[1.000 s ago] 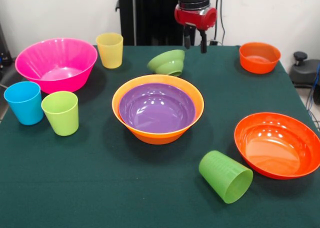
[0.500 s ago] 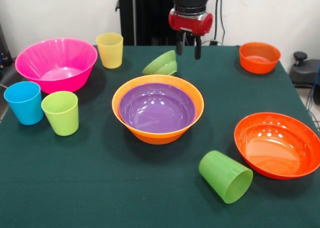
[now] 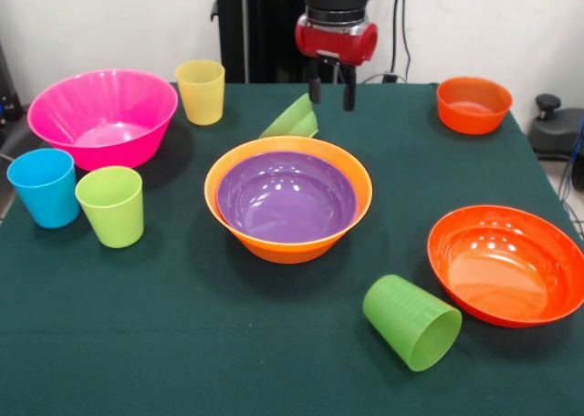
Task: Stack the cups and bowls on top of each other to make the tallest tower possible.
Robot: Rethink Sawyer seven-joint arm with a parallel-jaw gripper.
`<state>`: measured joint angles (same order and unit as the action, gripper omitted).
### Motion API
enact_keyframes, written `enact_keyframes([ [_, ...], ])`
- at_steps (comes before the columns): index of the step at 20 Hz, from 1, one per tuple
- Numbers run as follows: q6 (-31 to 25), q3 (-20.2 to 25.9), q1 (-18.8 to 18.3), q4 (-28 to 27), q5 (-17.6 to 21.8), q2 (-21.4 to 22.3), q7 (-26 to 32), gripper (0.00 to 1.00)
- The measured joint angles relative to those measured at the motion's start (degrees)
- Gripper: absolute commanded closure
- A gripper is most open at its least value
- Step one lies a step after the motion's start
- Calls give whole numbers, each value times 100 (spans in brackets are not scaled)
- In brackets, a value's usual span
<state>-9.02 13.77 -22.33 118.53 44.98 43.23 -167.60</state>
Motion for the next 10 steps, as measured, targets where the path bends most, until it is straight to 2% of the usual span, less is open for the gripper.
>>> enact_keyframes([
  [5, -36, 39, -88, -6, 1, 45, 0, 0],
  [10, -552, 453, -440, 166, -344, 463, 92, 0],
])
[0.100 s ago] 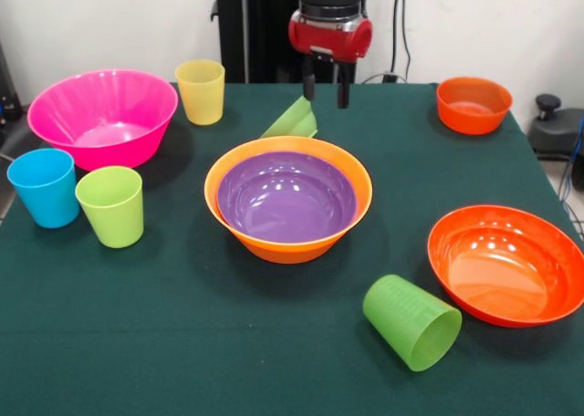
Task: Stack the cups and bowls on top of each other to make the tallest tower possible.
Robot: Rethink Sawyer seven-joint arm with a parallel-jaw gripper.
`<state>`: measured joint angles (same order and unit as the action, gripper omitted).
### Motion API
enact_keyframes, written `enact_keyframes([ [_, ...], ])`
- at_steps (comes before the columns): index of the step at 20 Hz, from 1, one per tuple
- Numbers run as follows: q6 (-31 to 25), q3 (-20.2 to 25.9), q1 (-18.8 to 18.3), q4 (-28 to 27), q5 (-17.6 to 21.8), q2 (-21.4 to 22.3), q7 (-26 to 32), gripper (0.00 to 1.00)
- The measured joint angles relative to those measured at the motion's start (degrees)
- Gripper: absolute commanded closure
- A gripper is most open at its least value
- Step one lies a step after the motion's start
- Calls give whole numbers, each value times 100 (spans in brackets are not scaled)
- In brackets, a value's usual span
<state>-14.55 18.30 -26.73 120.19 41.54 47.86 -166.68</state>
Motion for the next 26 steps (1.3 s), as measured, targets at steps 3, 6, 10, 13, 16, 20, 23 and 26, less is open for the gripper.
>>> enact_keyframes([
  [3, -384, 261, -220, 104, -248, 299, 90, 0],
  [6, -631, 521, -431, 153, -296, 519, 138, 0],
  [10, -677, 731, -616, 202, -293, 625, 214, 0],
  [13, -675, 798, -702, 207, -192, 592, 268, 0],
  [16, -633, 784, -696, 206, 162, 451, 268, 0],
  [20, -383, 677, -631, 206, 749, 208, 268, 0],
  [23, 119, 381, -419, 201, 1392, -49, 268, 0],
  [26, 689, -74, -49, 201, 1802, -249, 268, 0],
])
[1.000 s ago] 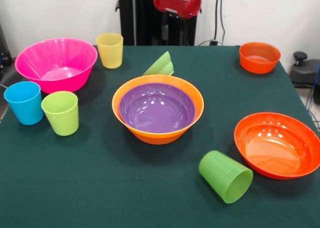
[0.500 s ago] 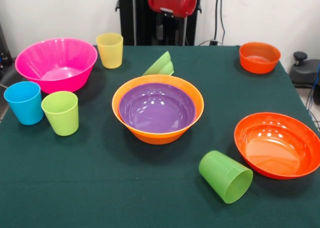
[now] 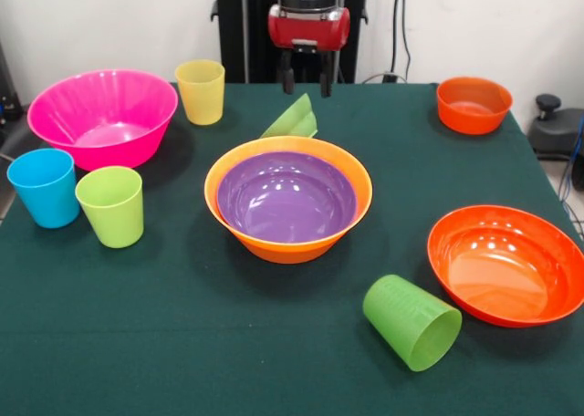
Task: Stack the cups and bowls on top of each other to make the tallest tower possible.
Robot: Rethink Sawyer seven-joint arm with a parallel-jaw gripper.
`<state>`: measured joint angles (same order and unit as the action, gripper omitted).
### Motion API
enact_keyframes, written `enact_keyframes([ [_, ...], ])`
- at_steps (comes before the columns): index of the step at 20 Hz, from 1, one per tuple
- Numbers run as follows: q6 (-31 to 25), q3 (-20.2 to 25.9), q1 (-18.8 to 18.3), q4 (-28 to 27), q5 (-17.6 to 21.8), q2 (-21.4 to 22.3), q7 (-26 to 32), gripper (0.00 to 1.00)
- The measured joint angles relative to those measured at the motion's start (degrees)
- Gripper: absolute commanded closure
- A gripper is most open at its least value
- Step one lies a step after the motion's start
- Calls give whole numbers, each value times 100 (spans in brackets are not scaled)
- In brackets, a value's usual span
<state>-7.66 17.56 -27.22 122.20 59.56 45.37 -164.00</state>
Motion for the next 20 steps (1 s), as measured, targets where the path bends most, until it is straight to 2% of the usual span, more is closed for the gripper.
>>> enact_keyframes([
  [2, 409, -388, 331, -3, 131, -138, 0, 0],
  [3, 910, -868, 750, -4, 143, -316, 0, 0],
  [5, 1226, -1163, 1003, -3, 118, -437, 0, 0],
  [8, 2017, -1834, 1532, -5, -31, -778, 0, 0],
  [11, 2710, -2369, 1852, -7, -224, -1117, 0, 0],
  [15, 3426, -2932, 1991, -9, -404, -1550, 0, 0],
  [20, 3519, -3148, 1904, -7, -356, -1678, 0, 0],
])
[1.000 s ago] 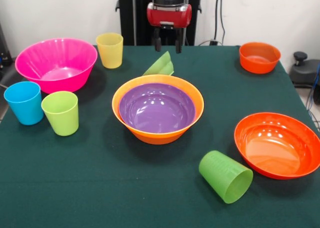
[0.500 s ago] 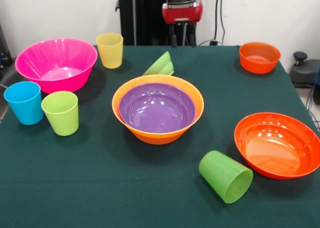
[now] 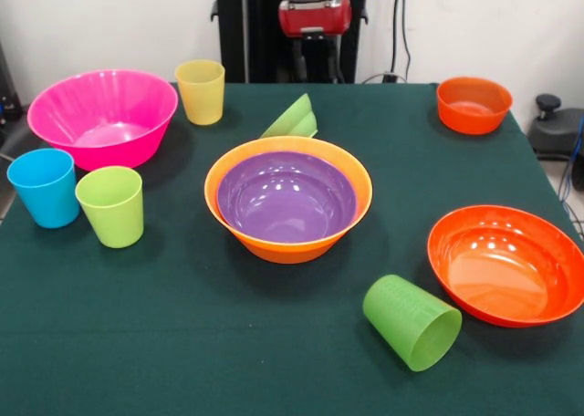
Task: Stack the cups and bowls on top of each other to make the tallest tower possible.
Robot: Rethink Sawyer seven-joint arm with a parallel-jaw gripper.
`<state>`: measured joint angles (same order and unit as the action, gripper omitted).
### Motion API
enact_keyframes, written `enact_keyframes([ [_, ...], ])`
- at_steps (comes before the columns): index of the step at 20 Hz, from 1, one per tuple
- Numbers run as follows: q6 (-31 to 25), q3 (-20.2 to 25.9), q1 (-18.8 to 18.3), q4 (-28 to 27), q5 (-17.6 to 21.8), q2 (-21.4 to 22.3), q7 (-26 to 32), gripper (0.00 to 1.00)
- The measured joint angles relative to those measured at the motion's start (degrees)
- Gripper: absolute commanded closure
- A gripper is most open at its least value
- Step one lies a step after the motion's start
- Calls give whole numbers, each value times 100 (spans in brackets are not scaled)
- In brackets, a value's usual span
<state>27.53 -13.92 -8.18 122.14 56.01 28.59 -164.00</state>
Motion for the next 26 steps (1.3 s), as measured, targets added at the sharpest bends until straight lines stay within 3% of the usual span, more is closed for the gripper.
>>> enact_keyframes([
  [6, -418, 177, -412, 10, 229, 300, 0, 0],
  [9, -860, 522, -811, 68, 249, 589, 0, 0],
  [11, -1404, 985, -1295, 132, 211, 880, 0, 0],
  [18, -2866, 2217, -2359, 163, -400, 1362, 0, 0],
  [26, -3855, 3291, -2945, 164, -1062, 1550, 0, 0],
])
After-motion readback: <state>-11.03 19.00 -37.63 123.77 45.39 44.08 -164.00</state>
